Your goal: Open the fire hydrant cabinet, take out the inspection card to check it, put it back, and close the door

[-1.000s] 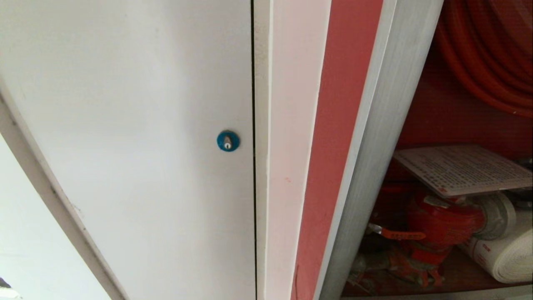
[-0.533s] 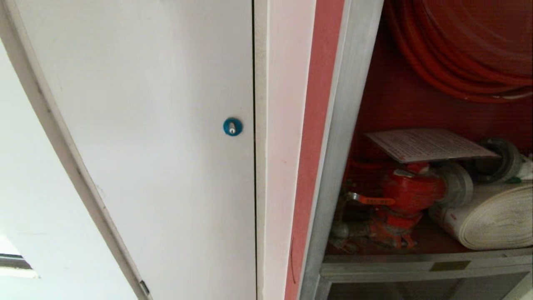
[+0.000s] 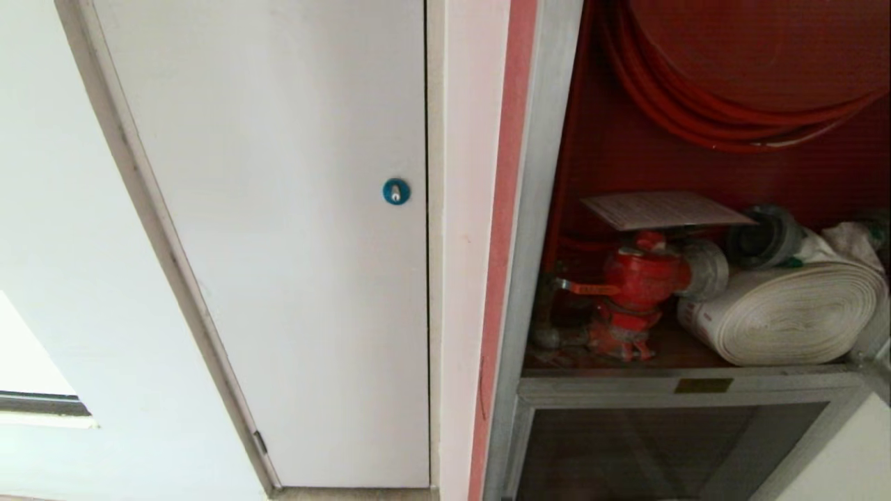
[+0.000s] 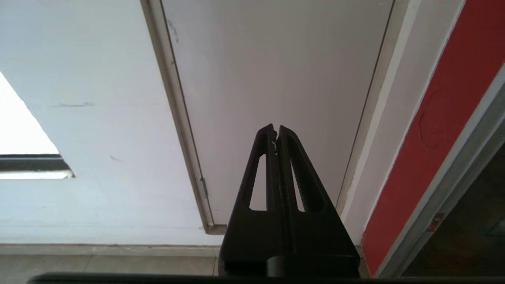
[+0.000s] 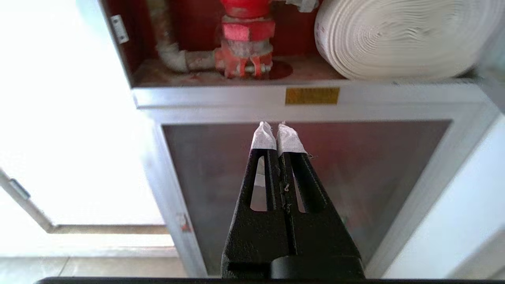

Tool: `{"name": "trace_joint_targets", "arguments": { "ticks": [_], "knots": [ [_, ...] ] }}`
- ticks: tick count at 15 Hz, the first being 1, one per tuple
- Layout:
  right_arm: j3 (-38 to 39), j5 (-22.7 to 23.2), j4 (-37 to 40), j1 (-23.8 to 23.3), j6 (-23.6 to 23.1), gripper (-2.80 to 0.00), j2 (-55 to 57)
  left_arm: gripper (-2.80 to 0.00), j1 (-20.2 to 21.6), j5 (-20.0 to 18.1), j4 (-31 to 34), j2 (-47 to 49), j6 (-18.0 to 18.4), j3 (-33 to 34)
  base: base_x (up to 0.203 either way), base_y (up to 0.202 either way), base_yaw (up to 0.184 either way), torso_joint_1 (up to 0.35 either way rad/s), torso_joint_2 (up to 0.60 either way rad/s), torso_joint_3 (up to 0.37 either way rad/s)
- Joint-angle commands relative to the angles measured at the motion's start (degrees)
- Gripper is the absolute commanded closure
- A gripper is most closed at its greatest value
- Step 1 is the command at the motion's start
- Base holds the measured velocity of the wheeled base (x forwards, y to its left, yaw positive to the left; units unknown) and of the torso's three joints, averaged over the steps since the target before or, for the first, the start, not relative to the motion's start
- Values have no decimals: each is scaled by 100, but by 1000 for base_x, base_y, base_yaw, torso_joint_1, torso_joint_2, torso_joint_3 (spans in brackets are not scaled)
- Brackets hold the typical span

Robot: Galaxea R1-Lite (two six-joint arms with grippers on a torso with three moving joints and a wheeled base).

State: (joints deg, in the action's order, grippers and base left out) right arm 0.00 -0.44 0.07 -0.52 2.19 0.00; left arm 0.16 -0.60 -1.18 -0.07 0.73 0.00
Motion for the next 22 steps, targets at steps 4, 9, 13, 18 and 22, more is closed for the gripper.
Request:
{"name": "trace_joint_targets", "arguments": {
  "ticks": [4,9,13,18,22],
  "knots": [
    [0,0,1,0,0,0,-18,0,2,-2,-5,-1,6,44,-192,0,1,2,2,2],
    [0,0,1,0,0,0,-13,0,2,-7,-5,-1,6,44,-196,0,1,2,0,2],
    [0,0,1,0,0,0,-16,0,2,-11,-5,-1,6,44,-198,0,-1,3,4,1],
    [0,0,1,0,0,0,-11,0,2,-11,-5,-1,6,44,-197,0,0,3,5,4],
    [0,0,1,0,0,0,-18,0,2,-2,-5,-1,6,44,-197,0,1,3,2,1]
  ]
}}
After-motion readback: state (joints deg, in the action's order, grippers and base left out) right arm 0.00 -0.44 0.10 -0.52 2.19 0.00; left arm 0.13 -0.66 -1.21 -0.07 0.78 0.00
